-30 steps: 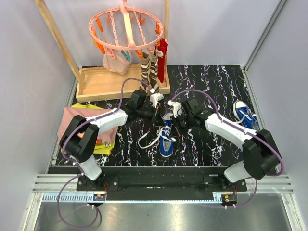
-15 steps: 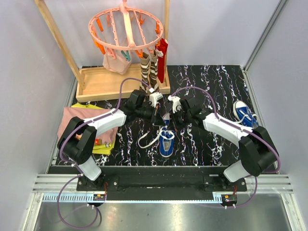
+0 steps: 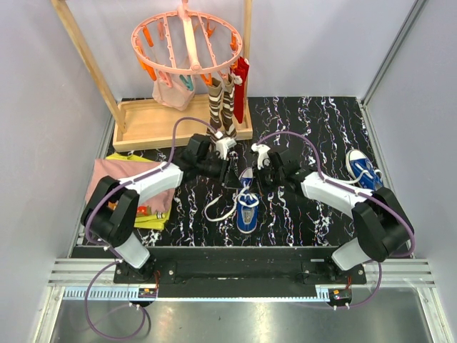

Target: Tie the shoes

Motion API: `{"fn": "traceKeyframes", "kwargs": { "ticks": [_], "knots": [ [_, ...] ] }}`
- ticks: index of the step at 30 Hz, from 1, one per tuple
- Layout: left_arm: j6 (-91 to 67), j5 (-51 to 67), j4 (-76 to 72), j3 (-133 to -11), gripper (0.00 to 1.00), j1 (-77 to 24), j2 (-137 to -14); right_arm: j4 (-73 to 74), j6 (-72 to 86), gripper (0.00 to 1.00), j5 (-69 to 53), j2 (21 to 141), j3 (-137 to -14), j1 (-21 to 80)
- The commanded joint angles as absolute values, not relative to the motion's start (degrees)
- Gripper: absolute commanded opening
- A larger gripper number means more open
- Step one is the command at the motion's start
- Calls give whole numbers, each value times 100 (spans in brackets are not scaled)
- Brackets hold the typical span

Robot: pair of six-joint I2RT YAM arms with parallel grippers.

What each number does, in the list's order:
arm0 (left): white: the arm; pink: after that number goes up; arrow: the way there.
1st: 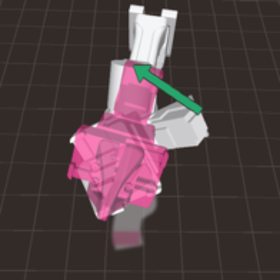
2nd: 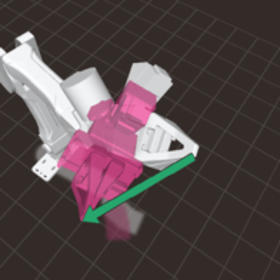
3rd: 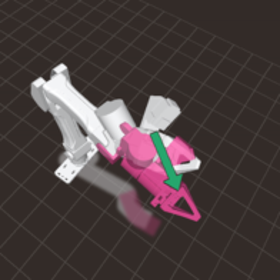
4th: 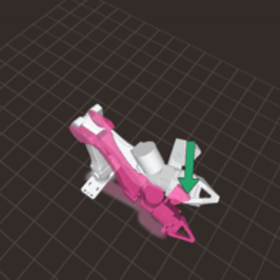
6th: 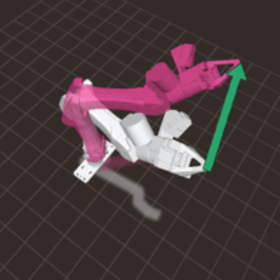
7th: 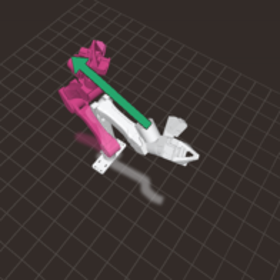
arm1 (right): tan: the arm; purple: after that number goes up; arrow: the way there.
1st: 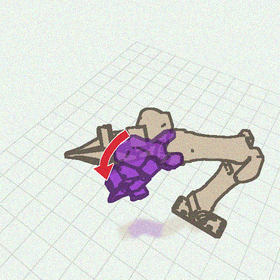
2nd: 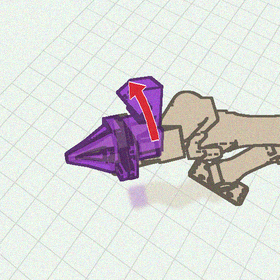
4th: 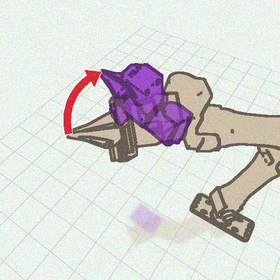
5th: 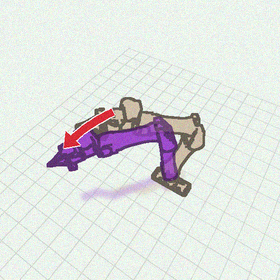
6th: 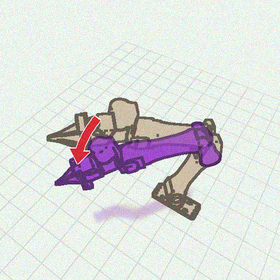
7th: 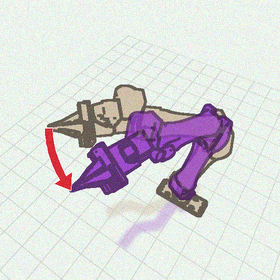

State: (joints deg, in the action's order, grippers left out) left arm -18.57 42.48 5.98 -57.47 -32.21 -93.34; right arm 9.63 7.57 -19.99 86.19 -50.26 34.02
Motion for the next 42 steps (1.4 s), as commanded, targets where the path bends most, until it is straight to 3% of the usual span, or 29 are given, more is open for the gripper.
{"fn": "traceKeyframes", "kwargs": {
  "ticks": [1, 19, 38, 42],
  "knots": [
    [-2030, 3930, 466, -5616, 40, -2866, -9017, 607, 765, 0, -1854, 8420, -4948, 3375],
    [-2522, 3244, 545, -6635, 48, -3287, -10195, 589, 738, 0, -1960, 8508, -4896, 3375],
    [-2689, 2927, 765, -7075, 48, -3577, -10758, 580, 738, 0, -1907, 8490, -4843, 3375],
    [-2760, 3067, 668, -7119, 42, -3595, -10810, 571, 738, 0, -1881, 8508, -4834, 3375]
  ]
}}
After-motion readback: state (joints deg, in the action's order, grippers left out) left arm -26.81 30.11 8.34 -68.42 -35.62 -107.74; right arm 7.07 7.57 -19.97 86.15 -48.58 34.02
